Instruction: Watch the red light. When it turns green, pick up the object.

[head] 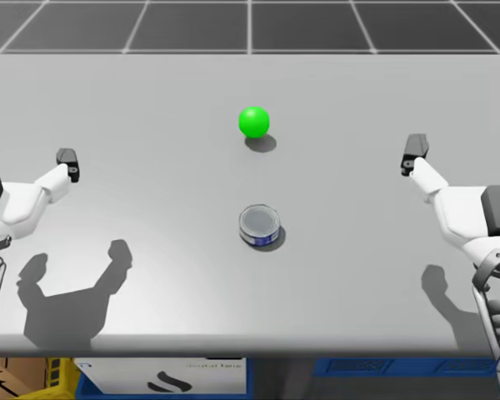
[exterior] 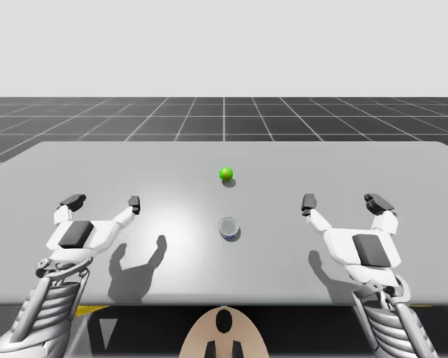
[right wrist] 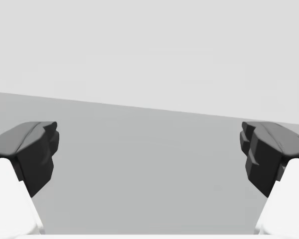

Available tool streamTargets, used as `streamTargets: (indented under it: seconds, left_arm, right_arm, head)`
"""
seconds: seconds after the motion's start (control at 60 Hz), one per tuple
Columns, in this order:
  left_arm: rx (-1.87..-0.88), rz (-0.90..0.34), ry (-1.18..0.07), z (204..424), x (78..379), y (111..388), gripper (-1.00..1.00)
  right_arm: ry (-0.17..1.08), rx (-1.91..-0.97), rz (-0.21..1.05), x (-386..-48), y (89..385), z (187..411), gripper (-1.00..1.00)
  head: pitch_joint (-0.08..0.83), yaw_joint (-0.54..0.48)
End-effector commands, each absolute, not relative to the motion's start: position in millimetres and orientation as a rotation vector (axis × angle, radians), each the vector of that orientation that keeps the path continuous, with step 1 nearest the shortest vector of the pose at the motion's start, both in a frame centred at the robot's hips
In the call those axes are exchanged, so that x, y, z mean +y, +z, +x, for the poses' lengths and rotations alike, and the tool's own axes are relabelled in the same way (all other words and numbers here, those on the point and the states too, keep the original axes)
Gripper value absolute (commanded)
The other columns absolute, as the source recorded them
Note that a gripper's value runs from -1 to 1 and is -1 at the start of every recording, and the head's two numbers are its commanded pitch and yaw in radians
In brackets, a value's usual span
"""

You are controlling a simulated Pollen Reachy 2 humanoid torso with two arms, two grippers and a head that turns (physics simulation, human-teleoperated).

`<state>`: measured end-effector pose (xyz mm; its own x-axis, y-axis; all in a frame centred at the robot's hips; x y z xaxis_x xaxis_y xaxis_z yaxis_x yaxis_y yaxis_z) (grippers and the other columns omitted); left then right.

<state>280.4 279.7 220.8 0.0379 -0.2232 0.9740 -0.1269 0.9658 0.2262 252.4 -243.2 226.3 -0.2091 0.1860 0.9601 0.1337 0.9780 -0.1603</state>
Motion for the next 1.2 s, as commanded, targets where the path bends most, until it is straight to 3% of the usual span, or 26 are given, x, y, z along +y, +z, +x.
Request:
streamTargets:
  seconds: [0.017, 0.217, 0.367, 0.433, 0.6, 0.917, 1.2]
  left_arm:
    - [-1.536, 0.282, -0.08, 280.6, 279.4, 220.7, -1.0]
    - [-1.531, 0.285, -0.08, 281.0, 278.9, 220.2, -1.0]
    - [-1.524, 0.287, -0.072, 281.4, 278.8, 219.3, -1.0]
    - [-1.521, 0.289, -0.067, 281.4, 279.2, 219.1, -1.0]
    - [-1.517, 0.292, -0.065, 282.3, 279.7, 218.3, -1.0]
    - [-1.512, 0.303, -0.069, 283.2, 280.6, 216.5, -1.0]
    - [-1.51, 0.311, -0.071, 284.0, 281.0, 215.7, -1.0]
  right_arm:
    - [0.044, -1.783, -0.225, -241.2, 225.2, 252.3, -1.0]
    - [0.09, -1.754, -0.156, -235.5, 222.0, 251.6, -1.0]
    - [0.15, -1.671, 0.119, -217.8, 218.1, 248.3, -1.0]
    - [0.218, -1.575, 0.251, -203.8, 213.6, 242.1, -1.0]
    - [0.354, -1.439, 0.416, -184.3, 207.5, 235.4, -1.0]
    - [0.514, -1.326, 0.478, -142.7, 171.8, 259.7, -1.0]
    - [0.621, -1.295, 0.48, -101.3, 151.8, 285.4, -1.0]
  head:
    - [0.672, -0.01]
    - [0.681, -0.03]
    - [0.682, -0.03]
    - [0.684, -0.04]
    - [0.692, -0.03]
    - [0.695, -0.03]
    - [0.699, -0.03]
